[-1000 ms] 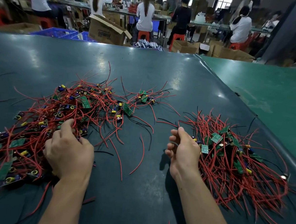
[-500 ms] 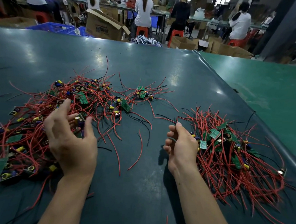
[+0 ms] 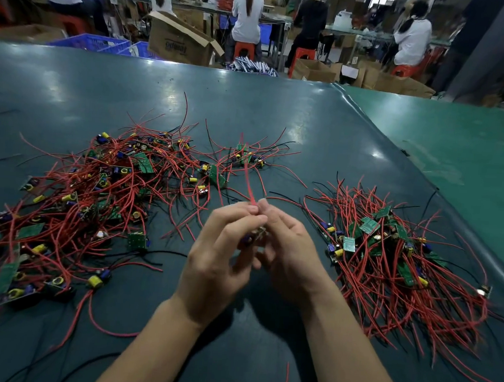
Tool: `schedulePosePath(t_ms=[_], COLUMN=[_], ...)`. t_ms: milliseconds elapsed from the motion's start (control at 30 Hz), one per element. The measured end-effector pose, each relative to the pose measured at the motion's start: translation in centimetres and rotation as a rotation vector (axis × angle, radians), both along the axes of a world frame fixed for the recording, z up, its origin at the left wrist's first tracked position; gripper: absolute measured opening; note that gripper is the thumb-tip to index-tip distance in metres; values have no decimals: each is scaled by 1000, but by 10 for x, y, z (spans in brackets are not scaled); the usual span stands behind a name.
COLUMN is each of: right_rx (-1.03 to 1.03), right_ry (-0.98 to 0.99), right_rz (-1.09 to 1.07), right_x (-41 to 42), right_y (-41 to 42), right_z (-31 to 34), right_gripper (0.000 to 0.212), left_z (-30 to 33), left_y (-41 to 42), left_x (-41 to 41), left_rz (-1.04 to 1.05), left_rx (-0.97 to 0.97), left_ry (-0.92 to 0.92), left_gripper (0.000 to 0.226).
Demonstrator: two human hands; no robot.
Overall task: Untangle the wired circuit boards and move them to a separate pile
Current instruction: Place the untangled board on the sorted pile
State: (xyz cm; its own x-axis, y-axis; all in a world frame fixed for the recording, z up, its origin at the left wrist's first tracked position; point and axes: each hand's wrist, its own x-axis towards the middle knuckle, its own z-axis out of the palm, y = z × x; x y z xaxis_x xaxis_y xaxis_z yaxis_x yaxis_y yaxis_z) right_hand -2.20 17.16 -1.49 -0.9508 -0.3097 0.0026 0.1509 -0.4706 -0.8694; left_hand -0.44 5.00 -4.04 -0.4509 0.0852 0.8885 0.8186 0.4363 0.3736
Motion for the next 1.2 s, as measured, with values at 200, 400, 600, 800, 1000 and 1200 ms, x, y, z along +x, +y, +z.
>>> schedulePosePath(t_ms=[200,400,600,800,1000,1200], right_rx=[4,80,81,331,264,208], right_ry=[-21,-5,130,274,107,36], right_rz=[-106,-278,-374,-324,-409,-501], right_x=[-2,-4,-7,-6,-6,-7], right_y=[4,4,10,9,5,-3], right_z=[0,-3,-2,-4,-5,-8], right_gripper=[15,7,16,21,11,12], left_z=[-6,-8,-3,-1,-2,-1], left_y=[0,-8,-3,-5,-3,-5], left_x=[-6,-10,-6,-15,-17,-21], left_rz=[98,359,207,10,-57,-115], left_rx=[-14,35,268,478,739,983], left_ry=[-58,-148,-571,-777,-775,-787], left_gripper=[31,16,29,5,3,10])
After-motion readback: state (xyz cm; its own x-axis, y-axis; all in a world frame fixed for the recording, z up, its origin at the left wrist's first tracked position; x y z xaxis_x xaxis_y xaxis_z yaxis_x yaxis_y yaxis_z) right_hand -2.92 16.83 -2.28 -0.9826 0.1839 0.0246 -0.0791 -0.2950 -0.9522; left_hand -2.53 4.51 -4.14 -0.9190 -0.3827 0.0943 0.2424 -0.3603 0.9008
